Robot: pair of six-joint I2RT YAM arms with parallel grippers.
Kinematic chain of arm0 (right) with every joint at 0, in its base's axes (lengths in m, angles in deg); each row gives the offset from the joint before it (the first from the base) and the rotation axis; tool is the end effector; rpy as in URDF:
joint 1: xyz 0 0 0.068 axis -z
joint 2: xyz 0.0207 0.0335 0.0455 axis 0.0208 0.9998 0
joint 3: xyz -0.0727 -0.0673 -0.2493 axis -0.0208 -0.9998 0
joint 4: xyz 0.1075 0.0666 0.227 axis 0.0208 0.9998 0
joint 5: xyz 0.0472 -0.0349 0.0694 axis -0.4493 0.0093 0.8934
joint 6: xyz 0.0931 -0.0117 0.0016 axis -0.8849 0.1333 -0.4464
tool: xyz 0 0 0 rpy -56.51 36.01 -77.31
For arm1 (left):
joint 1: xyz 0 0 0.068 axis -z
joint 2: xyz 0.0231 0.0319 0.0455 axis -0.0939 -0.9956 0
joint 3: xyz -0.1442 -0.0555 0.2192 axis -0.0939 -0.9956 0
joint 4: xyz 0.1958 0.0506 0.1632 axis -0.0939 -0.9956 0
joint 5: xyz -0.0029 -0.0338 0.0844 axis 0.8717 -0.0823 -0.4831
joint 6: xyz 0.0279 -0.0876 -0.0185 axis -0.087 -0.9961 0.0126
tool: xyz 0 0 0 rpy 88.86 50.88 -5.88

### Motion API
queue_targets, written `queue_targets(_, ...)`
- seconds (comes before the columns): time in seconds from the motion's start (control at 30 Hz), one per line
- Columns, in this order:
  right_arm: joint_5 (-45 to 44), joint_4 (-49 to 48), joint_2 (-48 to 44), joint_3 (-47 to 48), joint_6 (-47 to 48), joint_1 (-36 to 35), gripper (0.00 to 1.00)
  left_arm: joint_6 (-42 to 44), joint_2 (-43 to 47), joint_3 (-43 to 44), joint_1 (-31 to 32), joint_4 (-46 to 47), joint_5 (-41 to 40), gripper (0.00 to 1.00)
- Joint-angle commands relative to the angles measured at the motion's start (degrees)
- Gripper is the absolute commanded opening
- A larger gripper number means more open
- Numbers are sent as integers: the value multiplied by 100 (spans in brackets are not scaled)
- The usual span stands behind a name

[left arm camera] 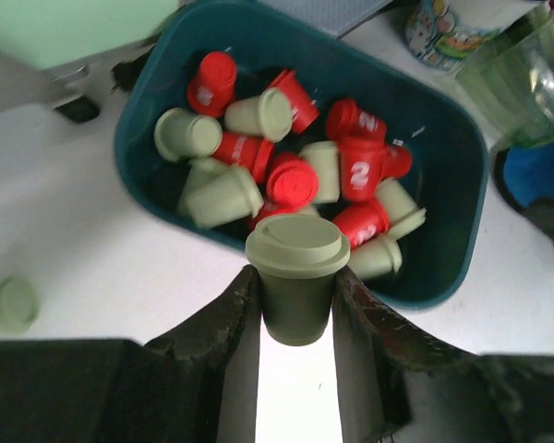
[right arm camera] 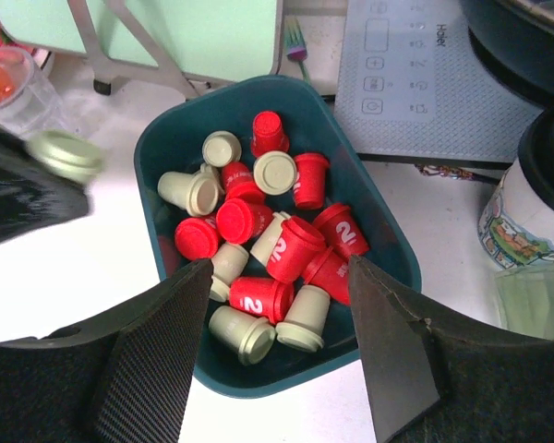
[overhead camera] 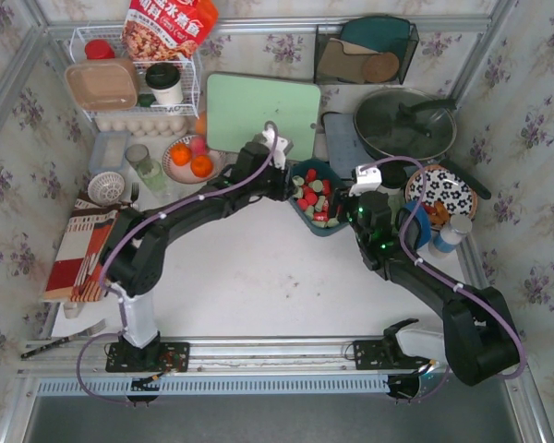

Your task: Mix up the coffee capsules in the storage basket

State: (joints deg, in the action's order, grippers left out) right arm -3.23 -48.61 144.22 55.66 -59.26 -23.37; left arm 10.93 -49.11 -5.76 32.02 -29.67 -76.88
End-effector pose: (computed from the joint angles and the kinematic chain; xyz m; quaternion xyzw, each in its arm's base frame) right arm 0.2970 0.1055 0.2210 -0.0503 0.7813 0.0910 0.6155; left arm 0.3718 -0.3071 0.2377 0.2466 0.7959 -0.3057 0.4608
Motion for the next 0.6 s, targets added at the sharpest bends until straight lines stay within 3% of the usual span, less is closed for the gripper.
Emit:
queue_targets(0.0,-253,-275,-109,-42,-18,-6,68,-322,-712,903,80,-308,-181,26)
queue_targets(0.13,-344,-299,-206,-78,-1,-6,68,-554,-1488,1832,169,-737,-31,27)
queue_targets(0.27,-394,-312,-240,-94,17,0,68,-600,-1905,2156,370,-887,105,31)
queue_targets(0.43,-409,-335,-215,-98,9,-4,68,-490,-1826,1836,726,-909,-82,32)
queue_targets(0.57,-379,-337,-223,-98,-9,-6,68,-416,-1627,1501,895,-886,-271,43)
